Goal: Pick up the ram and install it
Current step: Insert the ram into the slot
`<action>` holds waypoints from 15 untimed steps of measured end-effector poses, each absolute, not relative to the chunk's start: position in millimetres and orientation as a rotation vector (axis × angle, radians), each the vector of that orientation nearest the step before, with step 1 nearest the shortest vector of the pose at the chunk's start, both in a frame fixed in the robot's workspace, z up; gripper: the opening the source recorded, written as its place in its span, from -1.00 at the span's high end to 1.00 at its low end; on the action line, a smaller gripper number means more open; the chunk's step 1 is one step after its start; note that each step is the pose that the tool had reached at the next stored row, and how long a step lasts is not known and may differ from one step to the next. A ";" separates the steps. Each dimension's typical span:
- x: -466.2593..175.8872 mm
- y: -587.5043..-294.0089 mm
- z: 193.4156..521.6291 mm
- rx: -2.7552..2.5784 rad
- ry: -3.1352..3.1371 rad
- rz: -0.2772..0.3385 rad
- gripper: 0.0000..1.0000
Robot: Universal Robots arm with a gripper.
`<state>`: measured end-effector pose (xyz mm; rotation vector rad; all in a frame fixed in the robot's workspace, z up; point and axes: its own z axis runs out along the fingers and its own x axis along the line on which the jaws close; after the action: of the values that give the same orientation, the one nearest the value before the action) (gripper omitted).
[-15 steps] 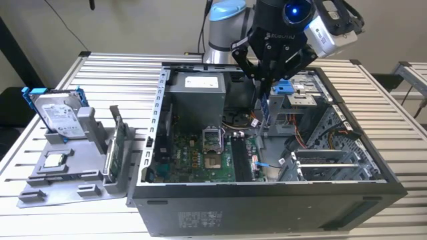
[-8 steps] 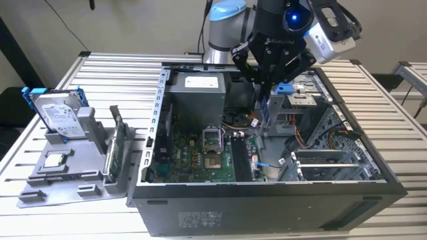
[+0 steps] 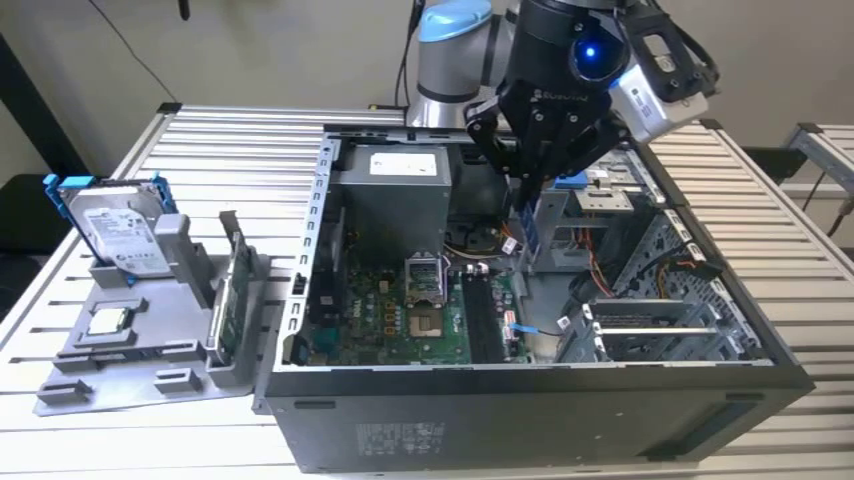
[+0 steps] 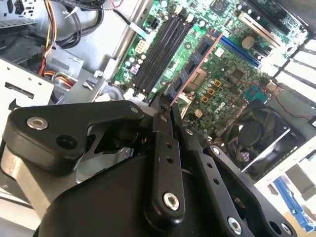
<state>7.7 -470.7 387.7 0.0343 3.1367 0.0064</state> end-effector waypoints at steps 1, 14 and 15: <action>7.7 -470.7 387.1 0.034 3.138 0.006 0.71; 7.7 -470.7 383.1 0.034 3.138 0.007 0.71; 7.7 -470.7 382.1 0.034 3.138 0.006 0.71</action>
<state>7.7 -470.7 382.1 0.0343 3.1377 0.0064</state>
